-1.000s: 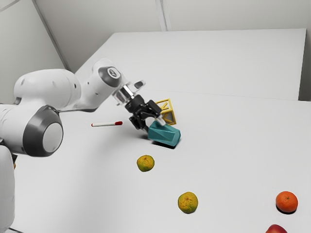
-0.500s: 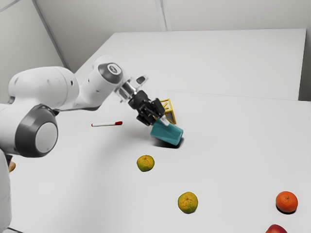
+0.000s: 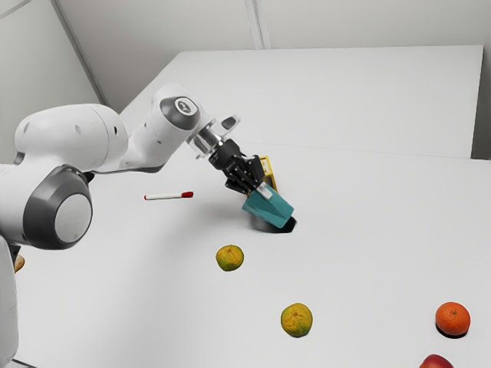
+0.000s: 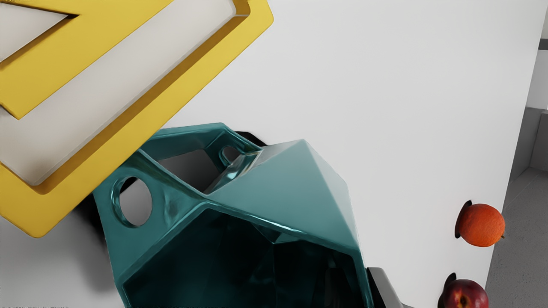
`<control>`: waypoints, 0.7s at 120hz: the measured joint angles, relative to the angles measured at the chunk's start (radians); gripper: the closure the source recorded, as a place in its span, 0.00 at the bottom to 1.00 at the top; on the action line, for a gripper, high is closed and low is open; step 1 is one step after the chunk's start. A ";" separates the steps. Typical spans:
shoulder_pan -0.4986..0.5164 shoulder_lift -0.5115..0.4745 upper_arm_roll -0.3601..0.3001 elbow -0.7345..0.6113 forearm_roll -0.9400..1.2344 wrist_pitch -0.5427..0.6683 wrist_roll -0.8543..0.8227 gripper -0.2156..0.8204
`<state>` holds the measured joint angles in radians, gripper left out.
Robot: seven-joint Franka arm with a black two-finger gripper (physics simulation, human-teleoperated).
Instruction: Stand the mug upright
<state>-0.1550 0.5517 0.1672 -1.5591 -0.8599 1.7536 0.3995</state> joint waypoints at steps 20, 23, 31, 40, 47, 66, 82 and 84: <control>-0.003 -0.043 0.000 -0.008 0.013 0.005 -0.006 0.95; -0.005 -0.058 0.000 -0.011 0.021 0.009 -0.007 0.95; -0.013 -0.109 0.000 -0.034 0.051 0.024 -0.011 0.96; -0.017 -0.193 0.000 -0.103 0.102 0.055 -0.015 0.96; -0.018 -0.254 0.000 -0.148 0.160 0.079 -0.019 0.96; -0.018 -0.423 -0.001 -0.281 0.396 0.124 -0.036 0.96; -0.016 -0.485 -0.001 -0.344 0.608 0.151 -0.049 0.96; -0.017 -0.487 -0.001 -0.348 0.639 0.153 -0.051 0.96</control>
<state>-0.1715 0.0644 0.1663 -1.9073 -0.2211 1.9071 0.3489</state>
